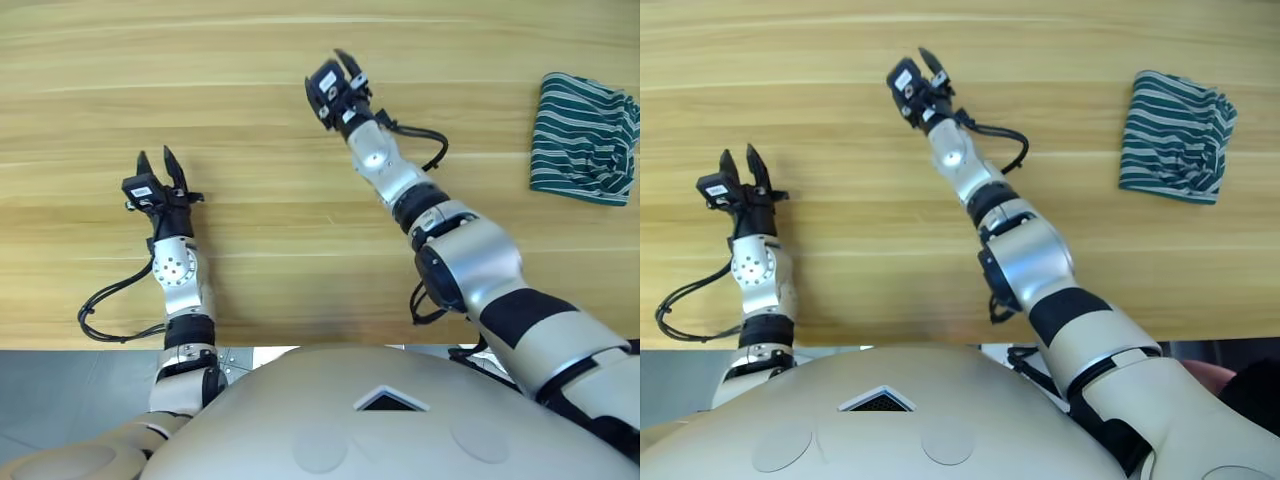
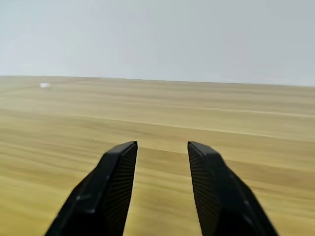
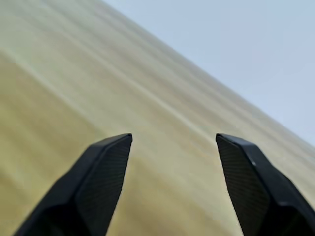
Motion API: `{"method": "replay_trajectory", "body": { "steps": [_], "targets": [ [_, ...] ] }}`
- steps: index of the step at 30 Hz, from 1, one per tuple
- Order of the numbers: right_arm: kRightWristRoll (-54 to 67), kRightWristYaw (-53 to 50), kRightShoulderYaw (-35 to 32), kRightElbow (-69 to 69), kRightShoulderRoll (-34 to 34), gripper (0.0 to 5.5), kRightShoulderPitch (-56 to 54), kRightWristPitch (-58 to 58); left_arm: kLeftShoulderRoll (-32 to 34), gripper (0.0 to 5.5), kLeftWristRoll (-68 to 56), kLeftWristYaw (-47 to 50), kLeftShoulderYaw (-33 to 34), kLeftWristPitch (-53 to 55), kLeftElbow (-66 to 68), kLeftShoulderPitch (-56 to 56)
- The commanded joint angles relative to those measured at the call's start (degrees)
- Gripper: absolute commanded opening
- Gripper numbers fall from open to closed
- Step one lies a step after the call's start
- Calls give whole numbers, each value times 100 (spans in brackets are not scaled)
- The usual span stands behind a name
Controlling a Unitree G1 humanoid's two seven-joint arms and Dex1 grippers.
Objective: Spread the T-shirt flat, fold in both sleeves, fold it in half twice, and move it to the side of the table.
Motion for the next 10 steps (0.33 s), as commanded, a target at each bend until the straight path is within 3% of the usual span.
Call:
{"method": "replay_trajectory", "body": {
  "steps": [1, 6, 10],
  "targets": [
    [133, 287, -46, -197, 445, 316, 340, -462, -353, 190, -313, -544, -174, -329, 386, 308],
    [202, -233, -273, -353, -246, 316, 757, -553, -632, 190, -29, -1032, -702, -141, 846, -437],
    [562, -582, -834, -567, -864, 316, 1137, -715, -456, 190, 1615, 175, -1120, -1040, 1266, -1031]
  ]
}}
